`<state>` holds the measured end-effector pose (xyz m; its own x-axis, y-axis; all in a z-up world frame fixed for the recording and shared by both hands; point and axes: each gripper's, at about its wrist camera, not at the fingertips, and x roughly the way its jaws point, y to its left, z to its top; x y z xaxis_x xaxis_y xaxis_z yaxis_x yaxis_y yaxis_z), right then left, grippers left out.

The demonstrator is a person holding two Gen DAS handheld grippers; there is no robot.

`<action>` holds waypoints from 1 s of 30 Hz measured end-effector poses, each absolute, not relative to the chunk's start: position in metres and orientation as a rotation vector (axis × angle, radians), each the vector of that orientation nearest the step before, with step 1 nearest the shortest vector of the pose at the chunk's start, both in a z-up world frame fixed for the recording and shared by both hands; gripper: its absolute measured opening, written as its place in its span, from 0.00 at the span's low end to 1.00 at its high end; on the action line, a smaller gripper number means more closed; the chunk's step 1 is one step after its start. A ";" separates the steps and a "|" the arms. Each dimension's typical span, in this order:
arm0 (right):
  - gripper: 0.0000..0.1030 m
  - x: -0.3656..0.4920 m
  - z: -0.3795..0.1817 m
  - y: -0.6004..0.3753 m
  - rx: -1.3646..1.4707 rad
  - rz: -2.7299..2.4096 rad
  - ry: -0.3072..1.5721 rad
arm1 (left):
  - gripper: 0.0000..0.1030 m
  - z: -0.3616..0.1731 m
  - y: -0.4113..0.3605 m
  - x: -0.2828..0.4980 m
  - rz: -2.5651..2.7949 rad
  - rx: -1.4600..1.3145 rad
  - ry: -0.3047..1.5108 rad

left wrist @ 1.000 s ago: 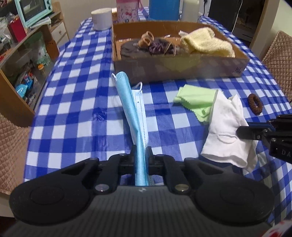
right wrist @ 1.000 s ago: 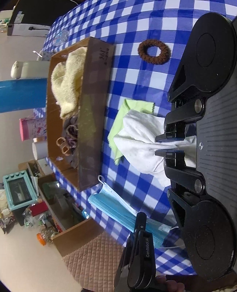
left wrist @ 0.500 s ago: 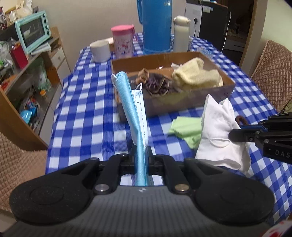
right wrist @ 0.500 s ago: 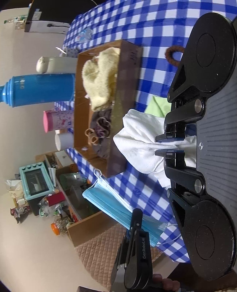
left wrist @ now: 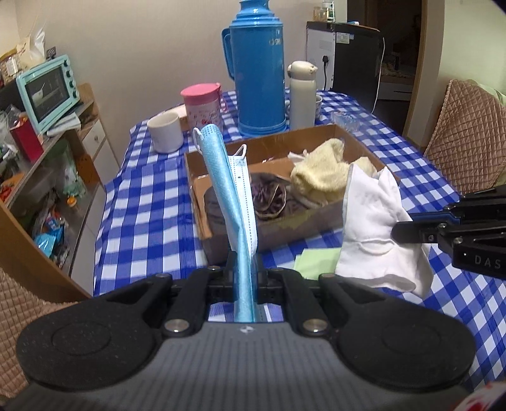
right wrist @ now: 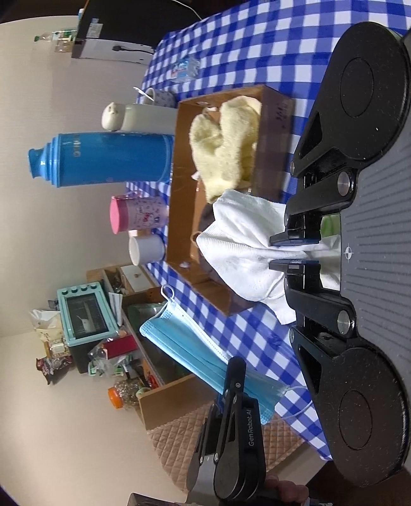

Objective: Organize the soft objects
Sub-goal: 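Carry the blue mask and white cloth over the cardboard box with both grippers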

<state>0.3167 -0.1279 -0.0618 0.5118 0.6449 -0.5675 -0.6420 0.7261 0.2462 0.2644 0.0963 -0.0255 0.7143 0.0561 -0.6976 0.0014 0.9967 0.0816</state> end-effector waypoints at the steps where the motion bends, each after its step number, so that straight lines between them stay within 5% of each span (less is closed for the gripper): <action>1: 0.08 0.318 -0.060 -0.128 0.005 0.773 0.679 | 0.07 -0.024 0.096 0.266 0.027 0.083 0.771; 30: 0.08 0.444 -0.060 -0.089 0.043 0.669 0.635 | 0.07 -0.020 0.104 0.412 -0.126 0.243 0.631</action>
<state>0.4438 -0.0894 -0.0601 0.6044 0.5903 -0.5350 -0.5648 0.7911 0.2348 0.4118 0.1041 -0.0202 0.8013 -0.0424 -0.5968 0.1897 0.9640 0.1862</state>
